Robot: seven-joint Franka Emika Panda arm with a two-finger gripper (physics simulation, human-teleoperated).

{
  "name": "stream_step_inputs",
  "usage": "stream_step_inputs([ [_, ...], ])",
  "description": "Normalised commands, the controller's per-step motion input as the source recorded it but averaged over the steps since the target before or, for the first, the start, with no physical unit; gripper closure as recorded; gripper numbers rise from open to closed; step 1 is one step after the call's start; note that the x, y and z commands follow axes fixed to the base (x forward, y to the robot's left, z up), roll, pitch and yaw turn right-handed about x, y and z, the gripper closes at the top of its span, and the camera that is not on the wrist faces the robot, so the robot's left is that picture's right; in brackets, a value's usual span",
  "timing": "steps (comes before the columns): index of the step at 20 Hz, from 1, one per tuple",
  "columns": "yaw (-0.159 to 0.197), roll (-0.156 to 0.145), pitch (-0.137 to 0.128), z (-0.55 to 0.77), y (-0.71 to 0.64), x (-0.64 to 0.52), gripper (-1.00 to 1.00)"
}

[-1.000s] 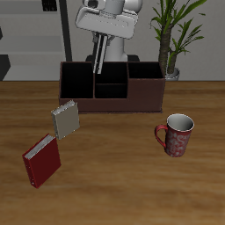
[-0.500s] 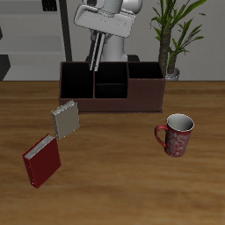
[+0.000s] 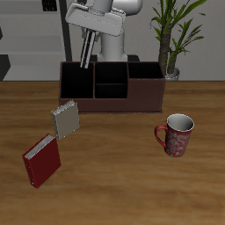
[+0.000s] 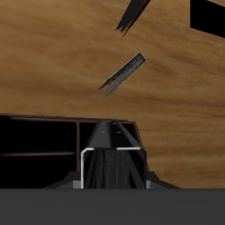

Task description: Place the striped book into the back desk caddy's left compartment

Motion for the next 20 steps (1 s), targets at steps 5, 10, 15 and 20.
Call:
stream_step_inputs([
  [5,-0.046,0.014,0.020,-0.03,-0.25,0.03,1.00],
  [10,-0.039,-0.029,0.018,-0.06,-0.14,0.10,1.00],
  [15,-0.009,0.003,0.005,-0.11,0.11,0.02,1.00],
  [20,-0.001,0.005,-0.001,-0.11,0.17,-0.05,1.00],
])
